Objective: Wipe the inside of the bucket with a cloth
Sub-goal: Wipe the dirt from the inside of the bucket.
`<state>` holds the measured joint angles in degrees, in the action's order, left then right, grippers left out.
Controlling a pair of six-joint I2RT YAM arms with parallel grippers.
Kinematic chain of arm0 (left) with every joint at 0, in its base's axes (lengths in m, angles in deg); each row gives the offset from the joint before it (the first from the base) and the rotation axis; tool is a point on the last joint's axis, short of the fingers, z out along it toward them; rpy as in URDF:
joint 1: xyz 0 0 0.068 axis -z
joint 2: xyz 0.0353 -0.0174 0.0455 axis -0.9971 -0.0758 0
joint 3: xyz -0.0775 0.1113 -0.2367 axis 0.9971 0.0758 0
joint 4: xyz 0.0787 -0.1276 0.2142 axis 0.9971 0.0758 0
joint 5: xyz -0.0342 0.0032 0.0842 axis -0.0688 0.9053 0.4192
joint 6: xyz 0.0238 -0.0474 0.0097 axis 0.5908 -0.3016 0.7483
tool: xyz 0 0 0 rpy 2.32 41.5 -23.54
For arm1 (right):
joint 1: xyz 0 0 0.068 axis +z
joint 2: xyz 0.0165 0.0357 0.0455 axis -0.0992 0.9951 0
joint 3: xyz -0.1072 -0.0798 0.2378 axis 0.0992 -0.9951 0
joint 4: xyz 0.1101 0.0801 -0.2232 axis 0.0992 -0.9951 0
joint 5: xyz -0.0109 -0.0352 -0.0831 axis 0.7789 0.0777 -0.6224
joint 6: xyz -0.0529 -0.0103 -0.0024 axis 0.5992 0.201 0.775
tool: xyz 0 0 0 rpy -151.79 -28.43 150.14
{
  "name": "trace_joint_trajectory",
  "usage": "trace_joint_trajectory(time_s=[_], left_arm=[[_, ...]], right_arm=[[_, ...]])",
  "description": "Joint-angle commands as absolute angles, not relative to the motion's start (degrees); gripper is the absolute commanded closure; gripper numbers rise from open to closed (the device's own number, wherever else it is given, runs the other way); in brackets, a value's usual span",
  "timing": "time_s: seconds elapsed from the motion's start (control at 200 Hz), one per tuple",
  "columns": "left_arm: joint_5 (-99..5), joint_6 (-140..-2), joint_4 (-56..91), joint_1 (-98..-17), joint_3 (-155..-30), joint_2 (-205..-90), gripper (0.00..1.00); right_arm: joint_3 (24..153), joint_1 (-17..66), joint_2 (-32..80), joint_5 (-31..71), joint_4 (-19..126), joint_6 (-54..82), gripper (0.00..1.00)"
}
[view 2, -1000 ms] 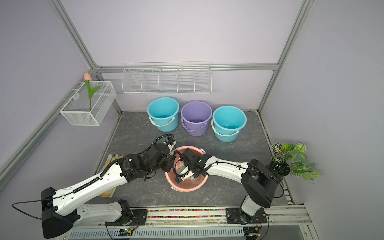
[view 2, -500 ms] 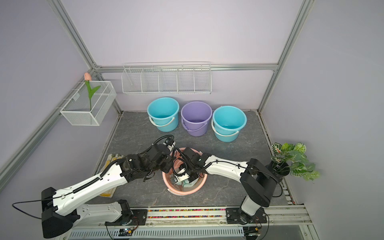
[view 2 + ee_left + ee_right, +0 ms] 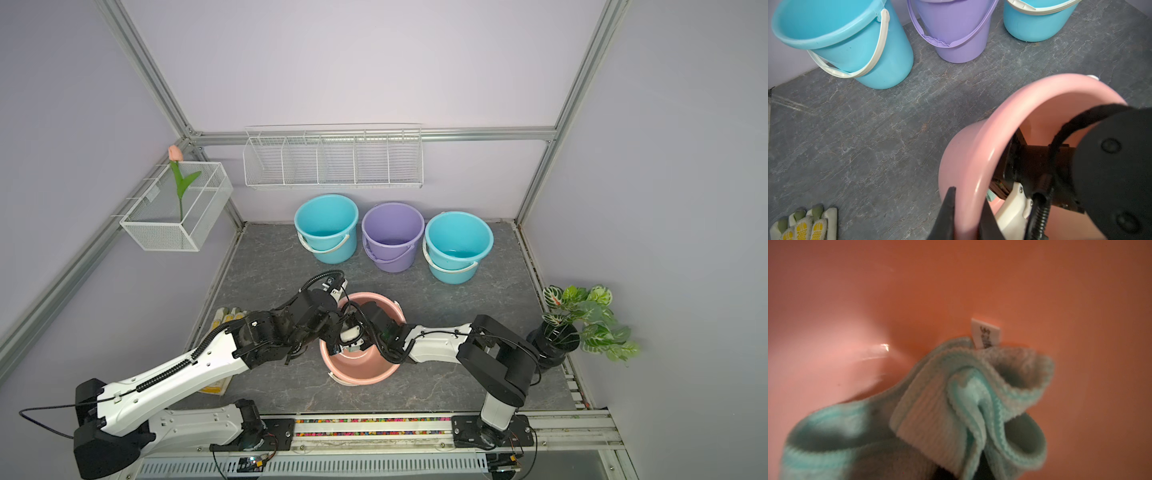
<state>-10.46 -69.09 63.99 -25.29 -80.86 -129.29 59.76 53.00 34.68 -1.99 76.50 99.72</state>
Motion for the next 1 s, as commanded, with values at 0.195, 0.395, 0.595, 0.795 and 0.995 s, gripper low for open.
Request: trace_joint_trajectory(time_s=[0.195,0.395,0.595,0.795,0.995], left_arm=[[-12.71,-70.65,59.37,-23.51,-80.87,-129.82,1.0],[-10.62,-70.76,61.2,-23.07,-81.77,-129.44,1.0],[-7.83,-70.56,61.67,-22.05,-82.42,-129.4,1.0],[-4.71,-69.61,60.88,-20.62,-83.35,-130.91,1.0],[-4.6,-69.5,59.03,-19.84,-82.82,-132.01,1.0]], right_arm=[[60.76,55.36,34.18,-16.08,76.49,112.21,0.93],[64.8,55.42,30.11,-21.33,55.26,113.04,0.93],[70.07,55.53,28.93,-21.58,30.52,109.08,0.93],[75.79,55.49,29.77,-15.26,11.33,100.37,0.93],[75.89,55.47,29.57,-2.19,8.13,96.23,0.93]])
